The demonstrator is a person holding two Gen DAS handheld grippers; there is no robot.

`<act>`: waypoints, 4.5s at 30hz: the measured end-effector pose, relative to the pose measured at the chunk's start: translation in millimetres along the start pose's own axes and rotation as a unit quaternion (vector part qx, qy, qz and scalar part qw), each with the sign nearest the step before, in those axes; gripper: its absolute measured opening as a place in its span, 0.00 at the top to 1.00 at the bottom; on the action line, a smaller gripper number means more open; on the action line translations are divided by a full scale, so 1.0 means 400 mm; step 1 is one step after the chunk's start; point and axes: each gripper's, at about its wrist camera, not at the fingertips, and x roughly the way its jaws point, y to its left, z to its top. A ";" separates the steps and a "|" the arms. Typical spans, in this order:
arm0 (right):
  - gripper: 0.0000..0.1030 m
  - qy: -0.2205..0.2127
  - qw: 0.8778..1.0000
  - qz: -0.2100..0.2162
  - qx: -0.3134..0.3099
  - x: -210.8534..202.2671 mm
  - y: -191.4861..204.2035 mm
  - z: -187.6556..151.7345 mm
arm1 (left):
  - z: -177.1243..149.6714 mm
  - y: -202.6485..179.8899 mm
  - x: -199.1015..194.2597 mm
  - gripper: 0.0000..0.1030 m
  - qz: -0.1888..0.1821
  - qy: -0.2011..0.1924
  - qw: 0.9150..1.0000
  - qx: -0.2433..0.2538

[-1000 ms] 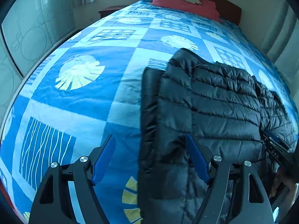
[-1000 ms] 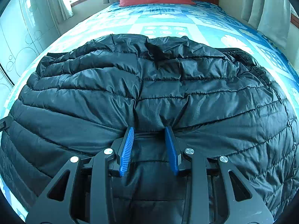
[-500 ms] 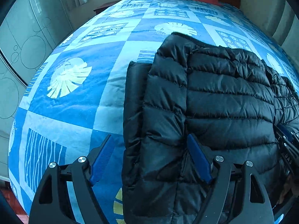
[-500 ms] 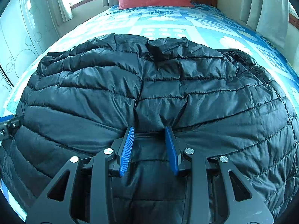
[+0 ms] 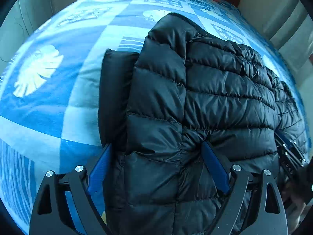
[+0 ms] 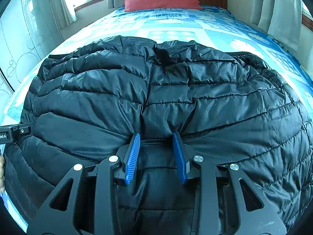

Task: Fold large clothes

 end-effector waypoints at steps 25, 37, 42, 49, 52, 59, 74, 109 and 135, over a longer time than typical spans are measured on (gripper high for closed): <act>0.66 -0.010 1.000 -0.007 -0.008 0.005 0.025 -0.015 | 0.003 0.006 -0.081 0.63 -0.076 -0.029 0.996 -0.049; 0.66 -0.014 1.000 -0.011 -0.012 0.009 0.031 -0.016 | -0.012 0.015 -0.028 0.44 -0.107 -0.007 0.994 -0.026; 0.66 -0.015 0.999 -0.021 -0.022 0.017 0.040 -0.019 | 0.000 -0.032 -0.103 0.80 -0.075 -0.025 0.997 -0.003; 0.66 -0.011 1.000 -0.018 -0.021 0.026 0.042 0.001 | 0.006 -0.154 -0.240 0.87 -0.030 -0.074 0.996 0.027; 0.67 -0.007 1.000 0.002 -0.007 0.002 0.008 0.012 | 0.011 -0.230 -0.304 0.87 -0.015 -0.094 0.995 0.041; 0.59 -0.033 0.999 0.006 0.021 -0.122 -0.160 0.037 | 0.015 -0.444 -0.368 0.87 0.023 -0.125 0.988 0.091; 0.50 -0.030 0.992 -0.099 0.071 -0.227 -0.565 -0.099 | -0.093 -0.959 -0.173 0.86 0.038 -0.091 0.971 0.219; 0.46 -0.048 0.986 -0.111 0.111 -0.355 -0.615 -0.166 | -0.145 -0.864 -0.425 0.51 0.003 -0.232 0.955 0.186; 0.89 0.025 0.996 -0.007 0.089 -0.199 -0.432 0.039 | -0.152 -0.448 -0.163 0.50 0.006 -0.145 0.988 0.052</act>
